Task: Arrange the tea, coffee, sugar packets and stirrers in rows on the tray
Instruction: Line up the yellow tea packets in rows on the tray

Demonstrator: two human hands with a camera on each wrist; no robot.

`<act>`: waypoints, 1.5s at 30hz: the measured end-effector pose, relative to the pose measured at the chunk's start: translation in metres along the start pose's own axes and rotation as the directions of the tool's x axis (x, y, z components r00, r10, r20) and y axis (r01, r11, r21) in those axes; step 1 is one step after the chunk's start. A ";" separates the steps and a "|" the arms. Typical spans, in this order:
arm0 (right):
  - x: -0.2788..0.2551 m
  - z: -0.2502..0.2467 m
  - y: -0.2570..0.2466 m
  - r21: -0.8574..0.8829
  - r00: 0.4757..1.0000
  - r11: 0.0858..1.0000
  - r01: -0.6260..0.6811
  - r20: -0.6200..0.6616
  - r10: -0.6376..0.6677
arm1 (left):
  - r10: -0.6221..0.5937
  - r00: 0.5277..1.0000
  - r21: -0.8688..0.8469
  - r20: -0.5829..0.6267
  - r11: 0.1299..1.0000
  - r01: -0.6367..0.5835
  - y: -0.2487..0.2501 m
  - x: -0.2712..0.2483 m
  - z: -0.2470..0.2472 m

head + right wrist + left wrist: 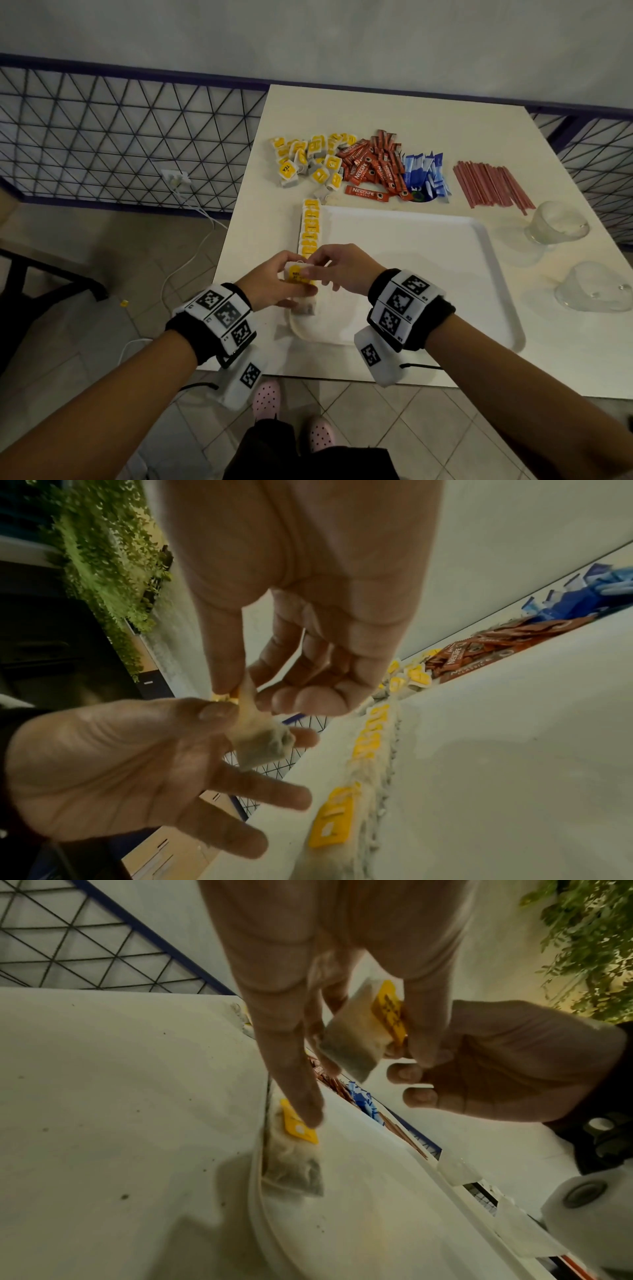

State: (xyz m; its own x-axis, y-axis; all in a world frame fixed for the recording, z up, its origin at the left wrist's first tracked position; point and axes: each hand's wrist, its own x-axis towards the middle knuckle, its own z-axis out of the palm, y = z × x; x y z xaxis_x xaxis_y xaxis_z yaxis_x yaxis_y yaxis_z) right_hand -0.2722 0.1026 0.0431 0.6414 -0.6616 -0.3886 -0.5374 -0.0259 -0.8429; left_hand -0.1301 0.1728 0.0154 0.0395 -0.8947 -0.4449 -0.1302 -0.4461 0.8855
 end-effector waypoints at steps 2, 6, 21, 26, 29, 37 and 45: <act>-0.003 -0.002 0.003 0.000 1.000 1.000 -0.006 0.000 0.006 | 0.063 0.996 -0.025 -0.065 0.998 -0.065 -0.004 -0.003 0.000; -0.007 -0.004 0.012 0.017 1.000 1.000 -0.018 -0.007 0.018 | 0.154 0.976 0.032 -0.157 0.988 -0.150 -0.012 -0.007 0.004; -0.014 0.008 0.037 -0.112 0.999 0.993 -0.047 0.020 0.050 | 0.037 0.997 0.432 -0.063 0.902 -0.006 -0.033 -0.014 0.019; -0.006 0.018 0.041 -0.161 0.989 0.979 -0.126 0.049 0.136 | -0.012 0.999 0.452 -0.035 0.892 0.026 -0.042 -0.014 0.022; 0.002 0.021 0.044 -0.179 0.985 0.970 -0.164 0.027 0.172 | 0.008 0.997 0.465 -0.071 0.885 0.026 -0.045 -0.014 0.020; 0.017 0.021 0.045 -0.159 0.983 0.970 -0.183 -0.012 0.184 | 0.035 0.968 0.428 -0.250 0.901 0.078 -0.047 -0.005 0.007; 0.028 0.022 0.051 -0.207 0.974 0.951 -0.228 -0.050 0.223 | -0.106 0.983 0.606 -0.151 0.776 0.177 -0.040 0.005 0.013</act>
State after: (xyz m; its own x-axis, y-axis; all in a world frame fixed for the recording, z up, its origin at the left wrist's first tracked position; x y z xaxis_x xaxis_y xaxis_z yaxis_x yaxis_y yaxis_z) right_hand -0.2695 0.0992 -0.0193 0.4776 -0.6872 -0.5474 -0.7710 -0.0290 -0.6362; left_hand -0.1379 0.1867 -0.0242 0.2025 -0.8355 -0.5109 -0.6941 -0.4904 0.5269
